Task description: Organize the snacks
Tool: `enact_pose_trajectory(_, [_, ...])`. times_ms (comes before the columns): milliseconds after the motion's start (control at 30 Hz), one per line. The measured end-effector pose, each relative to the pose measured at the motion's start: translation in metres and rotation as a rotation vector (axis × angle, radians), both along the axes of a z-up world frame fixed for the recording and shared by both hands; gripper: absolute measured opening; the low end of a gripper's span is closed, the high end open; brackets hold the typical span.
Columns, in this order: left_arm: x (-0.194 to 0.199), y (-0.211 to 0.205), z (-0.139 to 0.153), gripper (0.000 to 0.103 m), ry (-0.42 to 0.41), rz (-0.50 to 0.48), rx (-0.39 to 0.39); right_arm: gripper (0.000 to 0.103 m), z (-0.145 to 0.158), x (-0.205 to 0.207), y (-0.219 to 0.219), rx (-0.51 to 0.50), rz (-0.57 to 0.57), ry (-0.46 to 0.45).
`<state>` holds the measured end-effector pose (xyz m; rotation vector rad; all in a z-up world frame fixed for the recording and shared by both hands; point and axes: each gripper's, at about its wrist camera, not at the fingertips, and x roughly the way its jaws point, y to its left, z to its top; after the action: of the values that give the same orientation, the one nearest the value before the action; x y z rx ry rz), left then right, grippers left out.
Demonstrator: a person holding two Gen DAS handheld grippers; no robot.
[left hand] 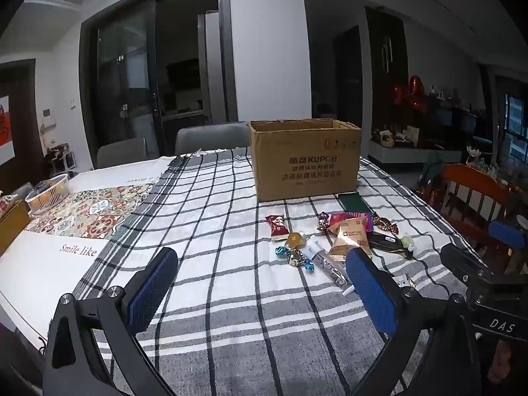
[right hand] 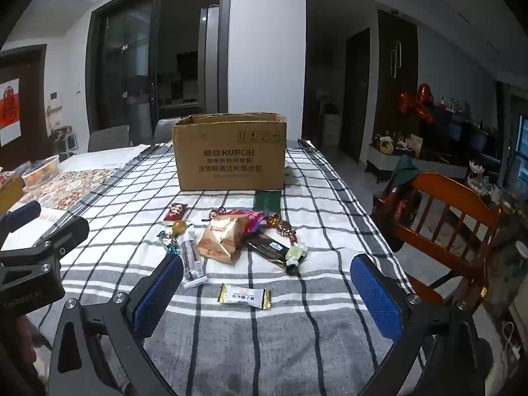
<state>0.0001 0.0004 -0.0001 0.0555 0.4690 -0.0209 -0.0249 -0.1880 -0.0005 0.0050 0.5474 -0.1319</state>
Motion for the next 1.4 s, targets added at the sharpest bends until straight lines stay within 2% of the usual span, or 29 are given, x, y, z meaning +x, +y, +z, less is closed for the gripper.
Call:
enact_pose_trajectory(267, [-0.0051, 0.0015, 0.0024, 0.103, -0.028, 0.004, 0.010, 0.102, 0.0011, -0.0005, 0.0006, 0.000, -0.001, -0.003])
enact_pose_trajectory(1400, [-0.0052, 0.0007, 0.0052, 0.103, -0.028, 0.009, 0.010, 0.102, 0.0021, -0.0011, -0.0001, 0.005, 0.000, -0.013])
